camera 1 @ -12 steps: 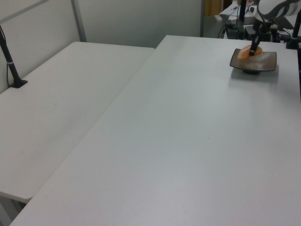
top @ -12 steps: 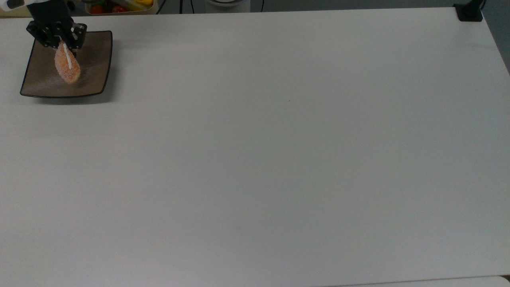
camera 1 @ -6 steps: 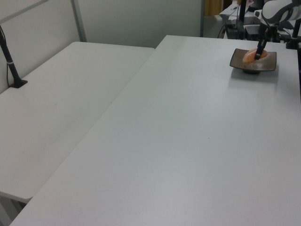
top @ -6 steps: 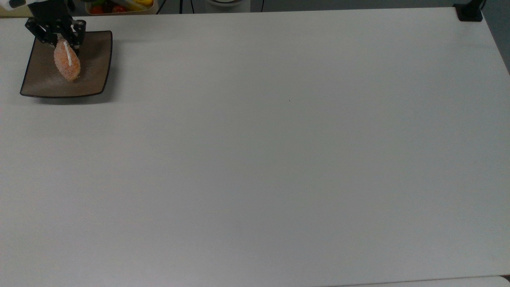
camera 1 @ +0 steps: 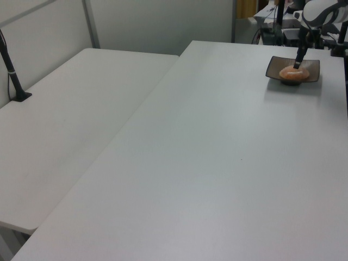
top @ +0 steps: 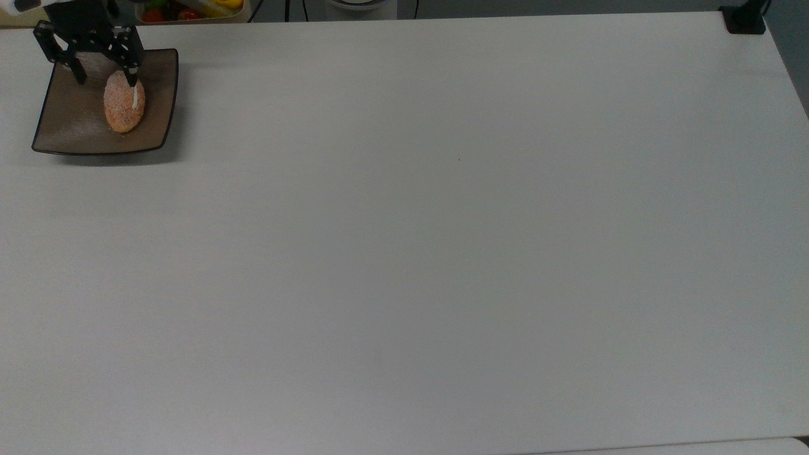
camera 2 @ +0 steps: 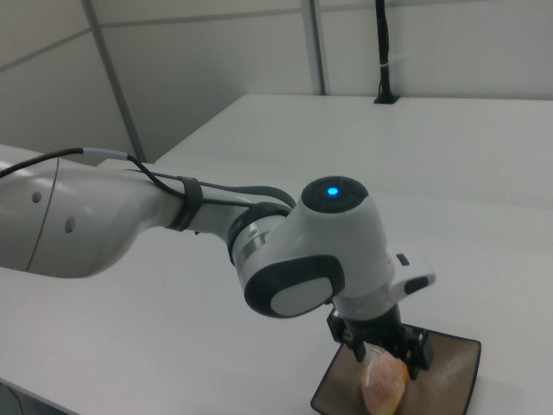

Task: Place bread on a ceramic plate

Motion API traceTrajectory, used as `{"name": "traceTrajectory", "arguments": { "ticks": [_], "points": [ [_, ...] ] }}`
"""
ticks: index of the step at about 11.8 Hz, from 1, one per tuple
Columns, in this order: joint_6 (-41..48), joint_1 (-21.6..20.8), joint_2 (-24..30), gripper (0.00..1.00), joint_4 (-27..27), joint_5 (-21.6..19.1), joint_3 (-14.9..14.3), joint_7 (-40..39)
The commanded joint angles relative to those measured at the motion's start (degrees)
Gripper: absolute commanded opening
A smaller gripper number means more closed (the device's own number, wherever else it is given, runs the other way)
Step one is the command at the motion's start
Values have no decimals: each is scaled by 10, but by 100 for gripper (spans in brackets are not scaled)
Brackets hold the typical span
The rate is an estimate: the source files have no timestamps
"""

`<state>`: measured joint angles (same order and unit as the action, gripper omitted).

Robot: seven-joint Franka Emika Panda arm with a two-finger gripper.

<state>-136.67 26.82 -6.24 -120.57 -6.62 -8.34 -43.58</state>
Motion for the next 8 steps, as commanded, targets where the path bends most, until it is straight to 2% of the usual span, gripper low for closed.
{"name": "traceTrajectory", "arguments": {
  "ticks": [1, 5, 8],
  "points": [
    [106, -43, 40, 100, 54, -11, -1, 68],
    [285, -110, 44, 100, 207, -15, 11, 235],
    [316, -114, 53, 100, 251, -18, 94, 404]
  ]
}}
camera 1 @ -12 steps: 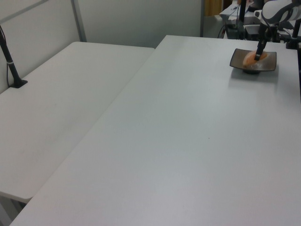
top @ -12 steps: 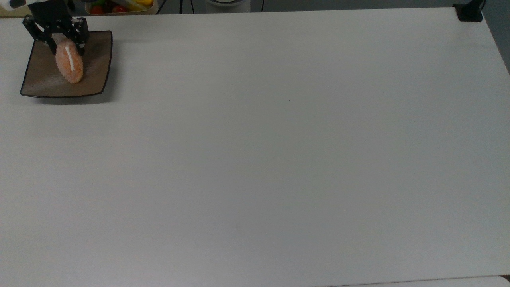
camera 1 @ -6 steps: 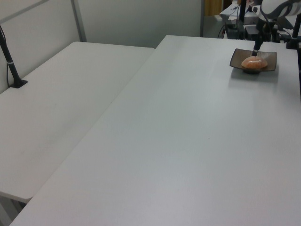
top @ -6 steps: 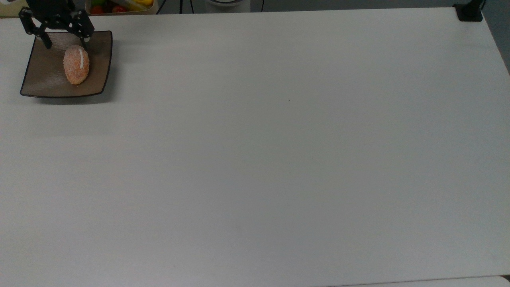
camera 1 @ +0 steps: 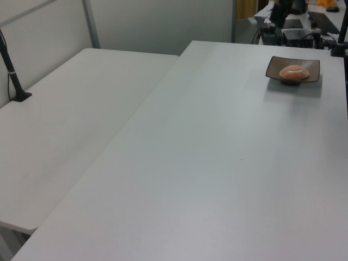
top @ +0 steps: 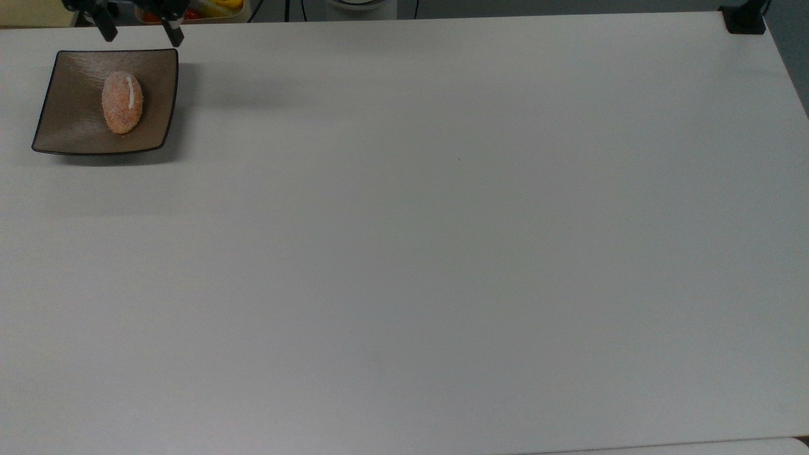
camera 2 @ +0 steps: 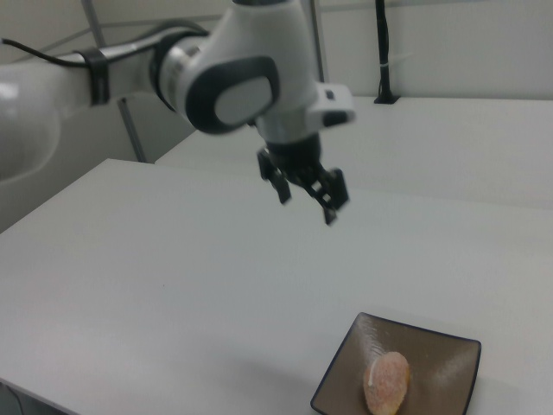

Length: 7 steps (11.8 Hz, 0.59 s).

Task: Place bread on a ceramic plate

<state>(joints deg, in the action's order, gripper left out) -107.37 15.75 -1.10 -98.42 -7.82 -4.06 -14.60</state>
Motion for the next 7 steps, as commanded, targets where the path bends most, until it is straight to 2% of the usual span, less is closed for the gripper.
{"name": "traceTrajectory", "arguments": {
  "ticks": [1, 3, 5, 7],
  "points": [
    [23, -4, 6, 100, 31, -4, 83, 157],
    [26, -18, 13, 100, 41, -2, 131, 209],
    [56, -69, 16, 100, 39, 7, 131, 220],
    [70, -123, 17, 100, 34, 46, 126, 220]
  ]
}}
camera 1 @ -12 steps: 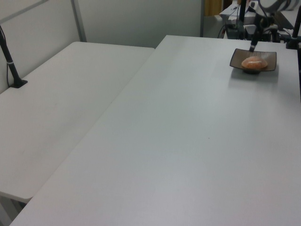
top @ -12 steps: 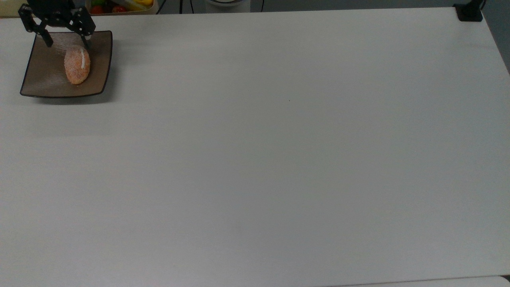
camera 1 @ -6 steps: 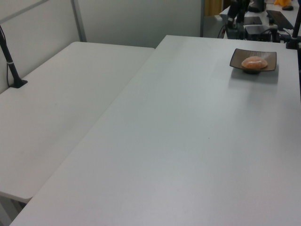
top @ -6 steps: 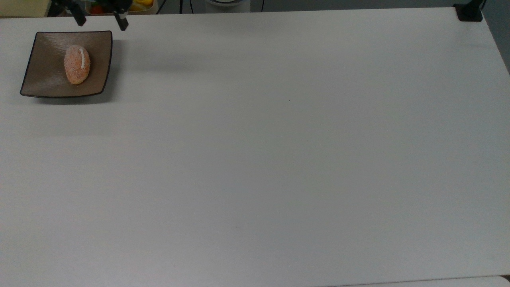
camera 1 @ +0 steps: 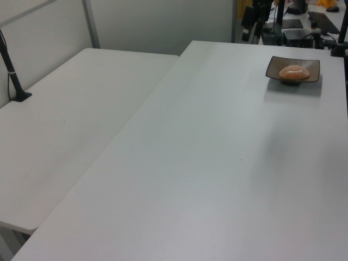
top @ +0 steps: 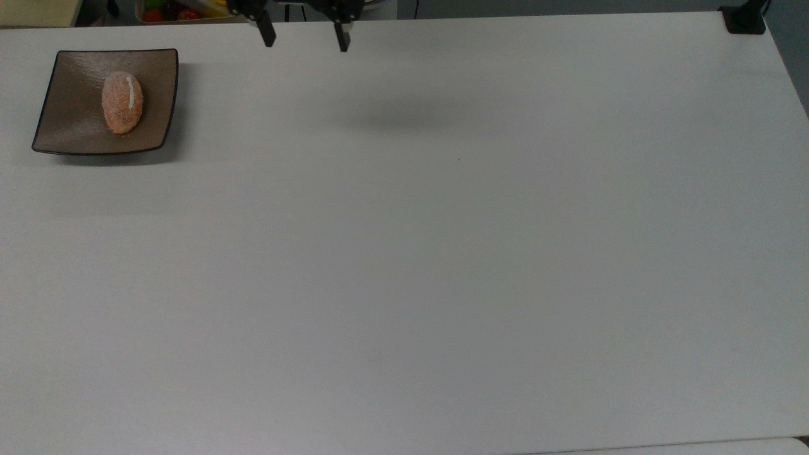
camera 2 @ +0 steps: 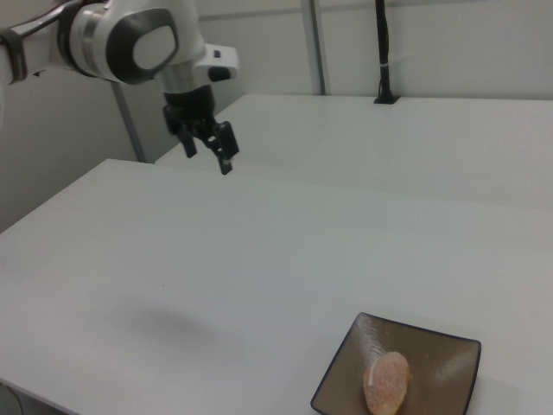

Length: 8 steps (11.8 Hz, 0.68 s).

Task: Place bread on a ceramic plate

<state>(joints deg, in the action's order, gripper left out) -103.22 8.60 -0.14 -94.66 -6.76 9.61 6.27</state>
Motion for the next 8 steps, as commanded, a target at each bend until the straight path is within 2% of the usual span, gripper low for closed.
{"name": "traceTrajectory", "arguments": {
  "ticks": [1, 3, 6, 8],
  "points": [
    [29, -78, 8, 100, -13, 45, -24, 8],
    [28, -137, 20, 100, -30, 46, -74, -5],
    [22, -144, 35, 100, -61, 45, -74, -80],
    [17, -141, 30, 100, -59, 40, -78, -100]
  ]
}}
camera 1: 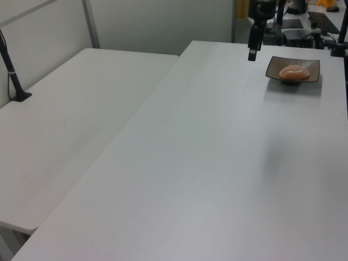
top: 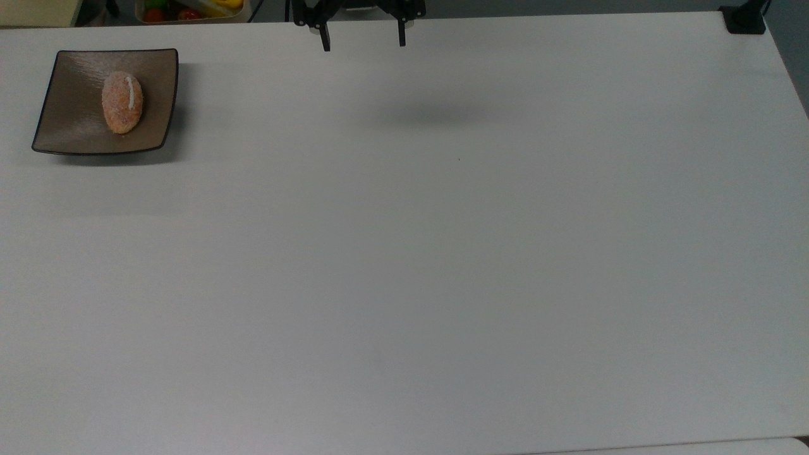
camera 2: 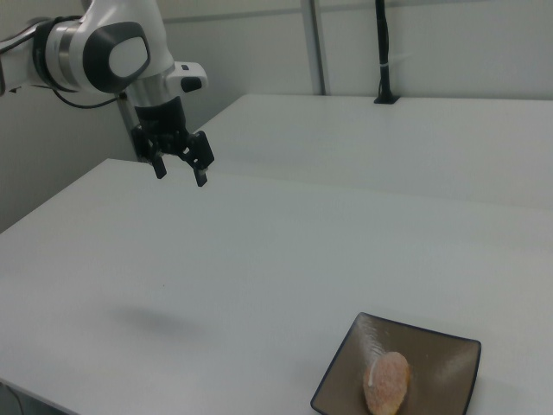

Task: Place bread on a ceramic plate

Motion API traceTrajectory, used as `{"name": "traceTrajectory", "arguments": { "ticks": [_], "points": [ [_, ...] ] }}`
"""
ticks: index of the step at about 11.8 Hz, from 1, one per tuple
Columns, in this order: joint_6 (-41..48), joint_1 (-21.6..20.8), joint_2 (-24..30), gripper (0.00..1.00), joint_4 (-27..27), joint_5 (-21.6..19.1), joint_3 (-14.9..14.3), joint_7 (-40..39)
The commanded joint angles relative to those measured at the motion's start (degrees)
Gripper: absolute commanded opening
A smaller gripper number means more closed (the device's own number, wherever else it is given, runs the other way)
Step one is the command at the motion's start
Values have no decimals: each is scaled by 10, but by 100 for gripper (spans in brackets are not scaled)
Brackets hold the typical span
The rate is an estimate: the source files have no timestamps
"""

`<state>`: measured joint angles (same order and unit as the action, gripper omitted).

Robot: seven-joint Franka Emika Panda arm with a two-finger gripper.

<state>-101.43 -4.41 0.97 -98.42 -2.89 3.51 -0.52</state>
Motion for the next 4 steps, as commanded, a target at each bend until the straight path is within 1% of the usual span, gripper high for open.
{"name": "traceTrajectory", "arguments": {
  "ticks": [1, 4],
  "points": [
    [0, -9, 18, 100, -19, 1, -18, -30],
    [3, -8, 19, 100, -18, 1, -18, -26]
  ]
}}
